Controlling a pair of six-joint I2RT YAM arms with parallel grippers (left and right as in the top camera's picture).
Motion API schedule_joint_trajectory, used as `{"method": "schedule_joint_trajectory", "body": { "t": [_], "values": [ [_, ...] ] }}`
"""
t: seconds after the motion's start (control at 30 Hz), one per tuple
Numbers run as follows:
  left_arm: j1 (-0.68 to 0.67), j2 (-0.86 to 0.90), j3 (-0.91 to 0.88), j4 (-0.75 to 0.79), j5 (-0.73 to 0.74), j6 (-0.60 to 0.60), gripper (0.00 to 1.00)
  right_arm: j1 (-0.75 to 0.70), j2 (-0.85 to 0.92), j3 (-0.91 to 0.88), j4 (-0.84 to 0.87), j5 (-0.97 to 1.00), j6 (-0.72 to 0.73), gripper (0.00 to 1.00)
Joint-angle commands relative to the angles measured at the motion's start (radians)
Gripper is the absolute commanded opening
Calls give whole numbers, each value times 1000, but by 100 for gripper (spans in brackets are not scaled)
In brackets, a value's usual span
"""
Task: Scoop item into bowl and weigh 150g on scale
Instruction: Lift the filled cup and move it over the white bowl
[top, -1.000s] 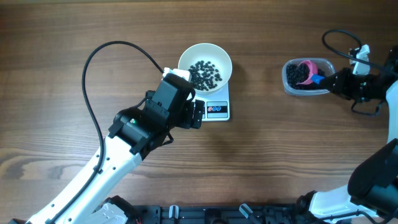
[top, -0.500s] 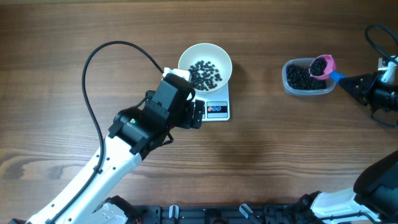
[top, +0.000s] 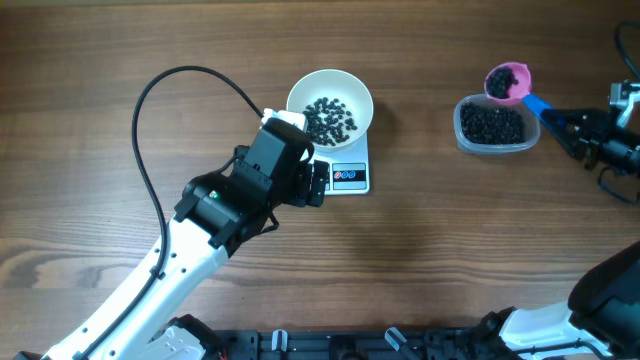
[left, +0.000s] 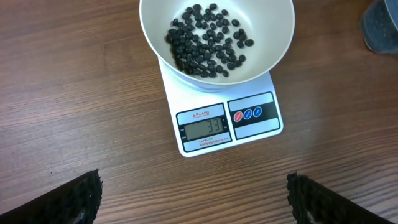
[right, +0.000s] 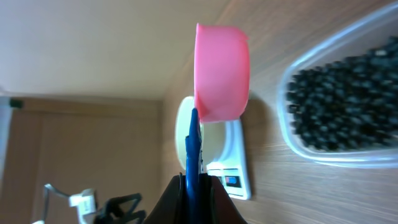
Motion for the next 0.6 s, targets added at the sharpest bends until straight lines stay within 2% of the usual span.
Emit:
{"method": "schedule_joint_trajectory", "body": {
  "t": [0.0, 0.2, 0.37, 0.43, 0.57],
  "values": [
    [-3, 2, 16, 3, 8, 13, 100, 61, 13, -2, 0, -108, 24, 4],
    [-3, 2, 16, 3, 8, 13, 100, 261, 13, -2, 68, -108, 37, 4],
    [-3, 2, 16, 3, 8, 13, 100, 441, 13, -2, 263, -95, 191, 4],
    [-3, 2, 16, 3, 8, 13, 100, 525, 13, -2, 313, -8, 237, 4],
    [-3, 2, 16, 3, 8, 13, 100, 643, 11, -2, 389, 130, 238, 5]
  ]
}}
